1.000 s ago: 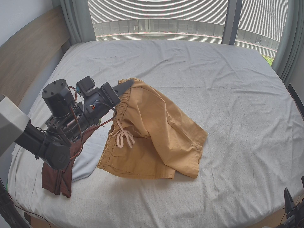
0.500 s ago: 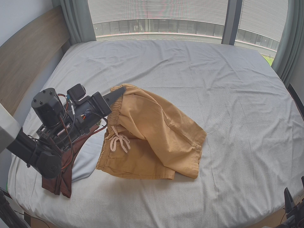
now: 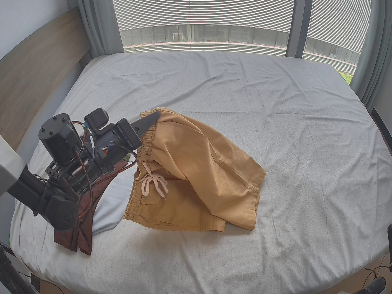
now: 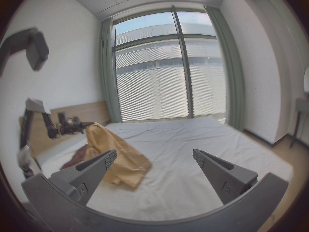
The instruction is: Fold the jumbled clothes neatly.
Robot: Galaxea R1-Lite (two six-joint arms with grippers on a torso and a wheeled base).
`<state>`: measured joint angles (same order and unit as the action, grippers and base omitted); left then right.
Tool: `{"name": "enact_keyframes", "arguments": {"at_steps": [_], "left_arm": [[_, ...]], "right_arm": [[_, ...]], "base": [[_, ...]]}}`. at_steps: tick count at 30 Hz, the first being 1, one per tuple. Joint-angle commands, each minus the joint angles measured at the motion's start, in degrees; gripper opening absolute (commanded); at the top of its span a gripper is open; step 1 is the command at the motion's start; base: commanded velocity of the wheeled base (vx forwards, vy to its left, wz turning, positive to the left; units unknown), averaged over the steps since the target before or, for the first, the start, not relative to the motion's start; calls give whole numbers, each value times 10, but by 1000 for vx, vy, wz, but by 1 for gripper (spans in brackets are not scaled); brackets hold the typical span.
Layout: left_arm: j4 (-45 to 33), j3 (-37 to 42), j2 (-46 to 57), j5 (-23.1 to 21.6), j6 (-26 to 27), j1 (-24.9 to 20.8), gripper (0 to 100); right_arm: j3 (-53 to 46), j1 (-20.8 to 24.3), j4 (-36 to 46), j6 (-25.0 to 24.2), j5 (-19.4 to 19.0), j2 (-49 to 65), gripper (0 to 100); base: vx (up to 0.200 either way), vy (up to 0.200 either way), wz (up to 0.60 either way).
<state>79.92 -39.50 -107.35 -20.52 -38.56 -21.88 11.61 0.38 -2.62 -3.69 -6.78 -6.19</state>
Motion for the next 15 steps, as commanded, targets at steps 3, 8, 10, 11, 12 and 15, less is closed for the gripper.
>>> {"name": "enact_keyframes", "arguments": {"at_steps": [3, 8, 10, 11, 12, 15], "left_arm": [[1, 3, 1, 0, 0, 5, 0], [1, 1, 3, -1, 1, 13, 0], [1, 1, 3, -4, 1, 14, 0], [1, 1, 3, -4, 1, 14, 0], [1, 1, 4, -4, 1, 14, 0], [1, 1, 3, -4, 1, 16, 0]], "right_arm": [[66, 49, 1, -96, -84, -136, 100], [124, 55, -11, -105, -91, -225, 100], [164, 74, -57, -105, -91, -321, 100], [169, 78, -77, -105, -91, -349, 100], [172, 81, -94, -104, -91, -371, 100], [185, 86, -159, -105, -90, -445, 100]], "base": [[0, 0, 0], [0, 0, 0], [0, 0, 0], [0, 0, 0], [0, 0, 0], [0, 0, 0]]}}
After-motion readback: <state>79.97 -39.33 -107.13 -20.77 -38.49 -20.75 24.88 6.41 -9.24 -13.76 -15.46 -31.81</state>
